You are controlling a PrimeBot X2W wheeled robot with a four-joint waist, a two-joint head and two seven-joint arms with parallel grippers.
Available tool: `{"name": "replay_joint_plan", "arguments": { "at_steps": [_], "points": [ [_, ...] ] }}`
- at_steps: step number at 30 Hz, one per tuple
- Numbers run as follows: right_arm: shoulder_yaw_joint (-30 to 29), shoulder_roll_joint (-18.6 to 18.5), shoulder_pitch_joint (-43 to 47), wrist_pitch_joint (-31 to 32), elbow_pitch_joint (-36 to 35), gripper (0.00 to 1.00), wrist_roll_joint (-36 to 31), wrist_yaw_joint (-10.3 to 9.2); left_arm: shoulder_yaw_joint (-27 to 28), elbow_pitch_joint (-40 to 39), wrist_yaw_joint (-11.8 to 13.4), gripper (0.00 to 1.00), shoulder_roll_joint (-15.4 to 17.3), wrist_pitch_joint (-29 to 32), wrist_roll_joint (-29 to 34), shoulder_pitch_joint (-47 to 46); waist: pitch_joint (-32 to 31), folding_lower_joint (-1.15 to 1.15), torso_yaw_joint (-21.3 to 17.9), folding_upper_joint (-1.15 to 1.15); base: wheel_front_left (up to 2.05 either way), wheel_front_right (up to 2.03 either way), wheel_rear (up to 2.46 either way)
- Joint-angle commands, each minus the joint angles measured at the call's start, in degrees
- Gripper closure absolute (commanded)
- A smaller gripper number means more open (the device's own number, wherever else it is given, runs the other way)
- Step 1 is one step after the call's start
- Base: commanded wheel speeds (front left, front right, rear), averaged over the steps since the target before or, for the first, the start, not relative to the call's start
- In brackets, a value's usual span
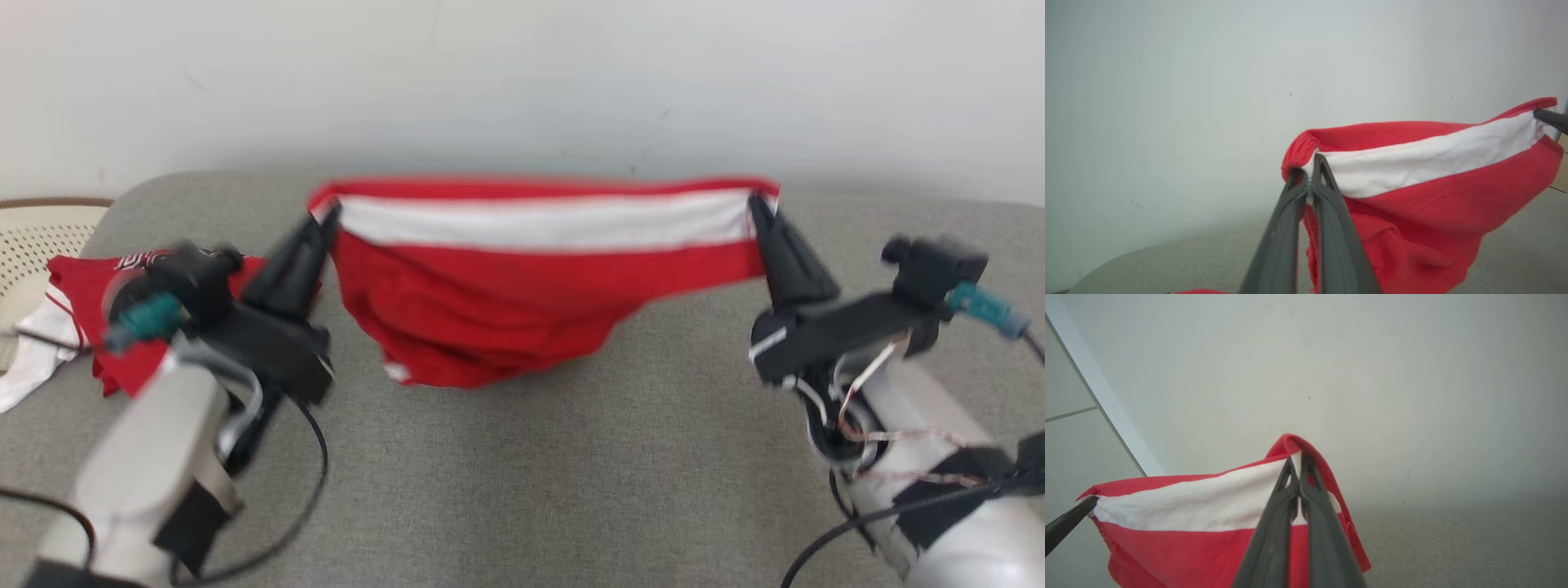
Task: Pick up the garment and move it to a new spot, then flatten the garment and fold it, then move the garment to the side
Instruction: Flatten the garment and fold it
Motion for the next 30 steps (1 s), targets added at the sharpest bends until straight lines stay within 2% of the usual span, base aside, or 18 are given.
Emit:
{"name": "replay_joint_plan", "arguments": {
  "at_steps": [1, 6, 10, 16, 22, 30],
  "points": [
    [0.21, -0.43, -2.02, -0.01, 0.16, 1.00, 0.08, -0.02, -0.73, 1.12, -0.01, 1.00, 1.15, -0.06, -0.94, -2.37, -1.30, 0.00, 0.26, 0.00, 0.00, 0.00, 0.00],
    [-0.74, 0.30, -9.87, -0.01, 2.25, 1.00, 0.88, -0.02, -5.30, 6.36, -0.01, 1.00, 4.77, -0.06, -4.07, -12.84, -1.76, 0.00, 0.01, 0.00, 0.00, 0.00, 0.00],
    [0.15, 1.07, -15.09, -0.01, 4.57, 1.00, 1.17, -0.02, -9.61, 10.19, 0.00, 1.00, 6.41, 0.00, -6.45, -18.81, -1.55, 0.00, -0.32, 0.00, 0.00, 0.00, 0.00],
    [-0.20, 1.22, -23.15, -0.01, 7.51, 1.00, 0.61, -0.02, -12.82, 12.76, 0.01, 1.00, 8.62, 0.02, -9.83, -27.38, 3.43, 0.00, -1.07, 0.00, 0.00, 0.00, 0.00],
    [-1.73, 1.72, -32.60, -0.02, 11.51, 1.00, -1.98, -0.03, -13.96, 15.38, 0.03, 1.00, 8.62, -0.02, -10.08, -35.12, 11.65, 0.00, -1.76, 0.00, 0.00, 0.00, 0.00],
    [-0.32, 3.07, -46.71, 0.01, 18.75, 1.00, -5.58, -0.03, -16.89, 17.61, 0.00, 1.00, 6.17, 0.07, -11.81, -45.31, 24.46, 0.00, -2.31, 0.00, 0.00, 0.00, 0.00]
  ]
}}
